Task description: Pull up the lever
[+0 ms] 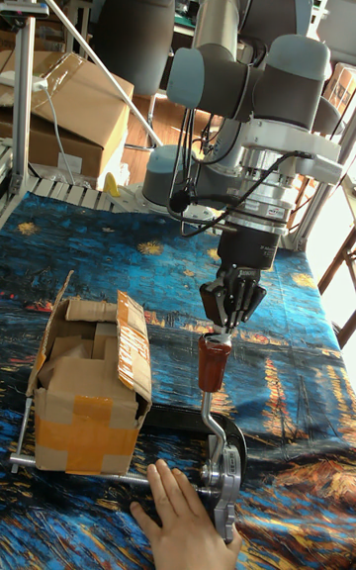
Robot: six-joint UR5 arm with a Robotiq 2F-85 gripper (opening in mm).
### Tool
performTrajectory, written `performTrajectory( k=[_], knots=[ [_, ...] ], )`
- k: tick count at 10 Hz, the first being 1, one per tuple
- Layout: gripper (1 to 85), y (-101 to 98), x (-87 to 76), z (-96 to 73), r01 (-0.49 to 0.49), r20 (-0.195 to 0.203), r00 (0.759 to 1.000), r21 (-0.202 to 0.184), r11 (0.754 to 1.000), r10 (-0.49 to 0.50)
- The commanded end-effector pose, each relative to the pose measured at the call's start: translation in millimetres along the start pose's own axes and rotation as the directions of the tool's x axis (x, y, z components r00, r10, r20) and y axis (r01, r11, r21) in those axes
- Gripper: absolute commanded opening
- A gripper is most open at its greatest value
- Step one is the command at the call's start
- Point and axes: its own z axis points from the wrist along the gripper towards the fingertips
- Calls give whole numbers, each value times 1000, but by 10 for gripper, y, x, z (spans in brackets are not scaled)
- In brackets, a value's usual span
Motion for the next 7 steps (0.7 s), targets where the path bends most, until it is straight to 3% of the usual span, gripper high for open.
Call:
performTrajectory(
  k=[1,2,3,4,5,6,7],
  knots=[
    [17,245,-104,-40,5,33,999,-92,996,-2],
    [17,223,-126,-39,4,41,999,-83,997,-1],
    [17,118,1,-30,93,-4,996,-44,995,-93],
    [17,195,164,-41,169,-57,983,-84,982,-174],
    [17,282,235,-55,218,-72,971,-126,968,-228],
    [17,296,235,-56,264,-64,960,-134,955,-274],
    [17,211,157,-77,293,-38,953,-110,950,-299]
  ],
)
